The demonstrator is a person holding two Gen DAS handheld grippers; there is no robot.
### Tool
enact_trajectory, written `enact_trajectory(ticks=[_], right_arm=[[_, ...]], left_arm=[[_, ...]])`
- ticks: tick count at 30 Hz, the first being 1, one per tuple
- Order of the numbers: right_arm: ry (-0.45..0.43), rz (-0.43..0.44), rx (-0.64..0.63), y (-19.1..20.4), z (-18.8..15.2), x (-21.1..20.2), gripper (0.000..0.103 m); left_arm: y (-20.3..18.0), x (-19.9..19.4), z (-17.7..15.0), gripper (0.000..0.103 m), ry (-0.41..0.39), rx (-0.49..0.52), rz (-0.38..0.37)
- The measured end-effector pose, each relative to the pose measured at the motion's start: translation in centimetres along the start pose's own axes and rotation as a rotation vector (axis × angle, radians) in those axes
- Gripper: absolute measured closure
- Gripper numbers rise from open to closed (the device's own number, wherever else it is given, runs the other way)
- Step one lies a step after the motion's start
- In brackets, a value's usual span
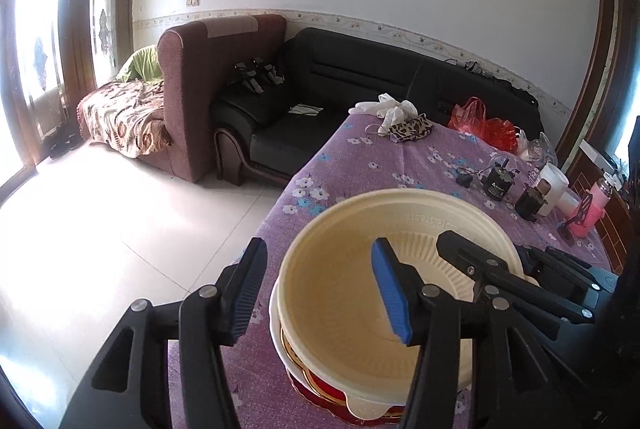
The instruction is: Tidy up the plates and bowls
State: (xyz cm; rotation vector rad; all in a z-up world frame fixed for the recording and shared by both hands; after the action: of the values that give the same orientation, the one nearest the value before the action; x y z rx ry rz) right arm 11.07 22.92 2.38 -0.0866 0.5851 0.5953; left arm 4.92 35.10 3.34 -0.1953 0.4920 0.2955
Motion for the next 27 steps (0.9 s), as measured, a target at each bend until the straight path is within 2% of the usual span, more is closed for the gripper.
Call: enact_trajectory(ticks=[1, 3, 5, 6, 10, 15, 17, 27], right_arm=[[-0.008, -0.003, 0.002, -0.1, 0.1, -0.2, 0.068], [-0.025, -0.013, 0.006, -0.4, 0.3, -0.6, 0.06], [-0.035, -0.016, 0.014, -0.7, 0.5, -0.9, 0.051], [-0.039, -0.014, 0.02, -0.8, 0.5, -1.1, 0.049], [-0.049, -0.008, 0.037, -1.1, 0.4, -1.7, 0.048], [-0.066, -0.004, 0.049, -1.3, 0.0, -3.2, 0.043], [-0.073, -0.007, 0.051, -1.6, -0.5, -3.9, 0.039], [-0.063, -0.019, 0.108, -4.0, -3.5, -6.6, 0.036]], left_arm=[[0.1, -0.2, 0.1, 0.045, -0.005, -0.001, 0.003], [0.6, -0.5, 0.3, 0.035, -0.013, -0.016, 0.006], [0.9, -0.8, 0.3, 0.03, -0.016, -0.03, 0.004], [1.0, -1.0, 0.3, 0.029, -0.015, -0.035, 0.0], [0.7, -1.8, -0.1, 0.027, -0.015, -0.033, -0.014], [0.1, -3.4, -0.7, 0.02, -0.037, -0.016, -0.011], [0.0, -4.2, -1.0, 0.016, -0.052, -0.011, 0.004], [-1.1, -7.8, -2.2, 0.003, -0.159, 0.019, 0.096]])
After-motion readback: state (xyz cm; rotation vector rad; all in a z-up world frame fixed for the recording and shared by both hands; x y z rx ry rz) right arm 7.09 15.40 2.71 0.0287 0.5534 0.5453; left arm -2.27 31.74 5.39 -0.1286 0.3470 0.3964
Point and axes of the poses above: each gripper's, at about its wrist camera, not at the fingertips, and x roughly the way its jaws point, y to its left, z to its top, the point moved 5 cm from there along x, roughly the way its jaws point, and after that the axes turned 9 degrees about -y, right-handed, at the moved point
